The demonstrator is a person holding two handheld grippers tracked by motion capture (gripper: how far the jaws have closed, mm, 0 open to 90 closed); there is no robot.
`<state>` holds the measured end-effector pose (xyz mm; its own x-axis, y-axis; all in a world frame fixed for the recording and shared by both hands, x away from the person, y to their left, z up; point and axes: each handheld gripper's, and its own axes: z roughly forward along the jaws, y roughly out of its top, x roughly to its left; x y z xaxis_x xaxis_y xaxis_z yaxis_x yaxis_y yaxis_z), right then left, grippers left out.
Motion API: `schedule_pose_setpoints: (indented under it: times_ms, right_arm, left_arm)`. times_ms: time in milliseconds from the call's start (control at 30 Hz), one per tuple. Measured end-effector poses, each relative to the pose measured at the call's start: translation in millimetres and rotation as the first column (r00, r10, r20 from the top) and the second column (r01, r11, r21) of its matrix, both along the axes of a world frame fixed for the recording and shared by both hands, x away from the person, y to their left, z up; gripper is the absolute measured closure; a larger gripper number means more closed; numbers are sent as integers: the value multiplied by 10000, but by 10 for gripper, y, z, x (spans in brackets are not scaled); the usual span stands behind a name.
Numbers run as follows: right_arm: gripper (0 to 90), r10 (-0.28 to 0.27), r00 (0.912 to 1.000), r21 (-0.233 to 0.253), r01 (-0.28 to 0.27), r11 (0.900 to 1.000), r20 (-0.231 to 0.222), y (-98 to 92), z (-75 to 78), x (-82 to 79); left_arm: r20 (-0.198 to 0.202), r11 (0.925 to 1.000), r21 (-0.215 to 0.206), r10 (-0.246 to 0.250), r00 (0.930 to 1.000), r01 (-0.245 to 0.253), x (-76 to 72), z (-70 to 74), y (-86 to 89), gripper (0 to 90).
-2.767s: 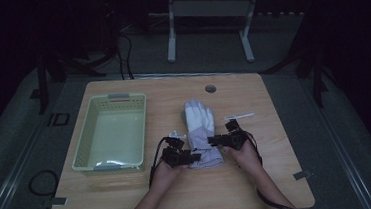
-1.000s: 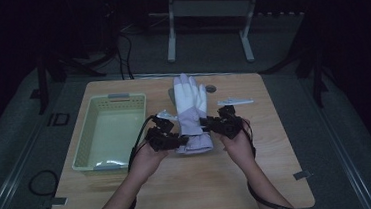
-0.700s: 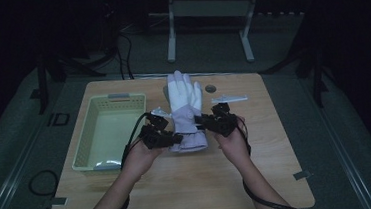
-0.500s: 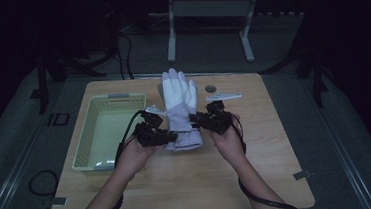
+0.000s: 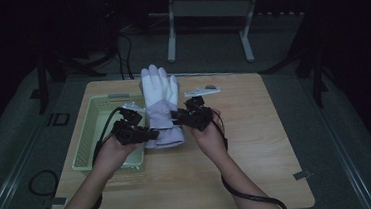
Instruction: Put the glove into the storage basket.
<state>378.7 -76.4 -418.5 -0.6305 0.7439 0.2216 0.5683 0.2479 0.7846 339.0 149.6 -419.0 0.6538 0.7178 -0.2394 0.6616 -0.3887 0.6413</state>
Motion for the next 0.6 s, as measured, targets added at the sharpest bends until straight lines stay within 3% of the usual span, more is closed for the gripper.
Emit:
schedule_pose_setpoints:
  times_ms: [600]
  right_arm:
    - [789,584,9983,118,-584,9982,40,746,-10,32]
  left_arm:
    - [-182,9973,488,560,9983,-551,-75,64,678,735]
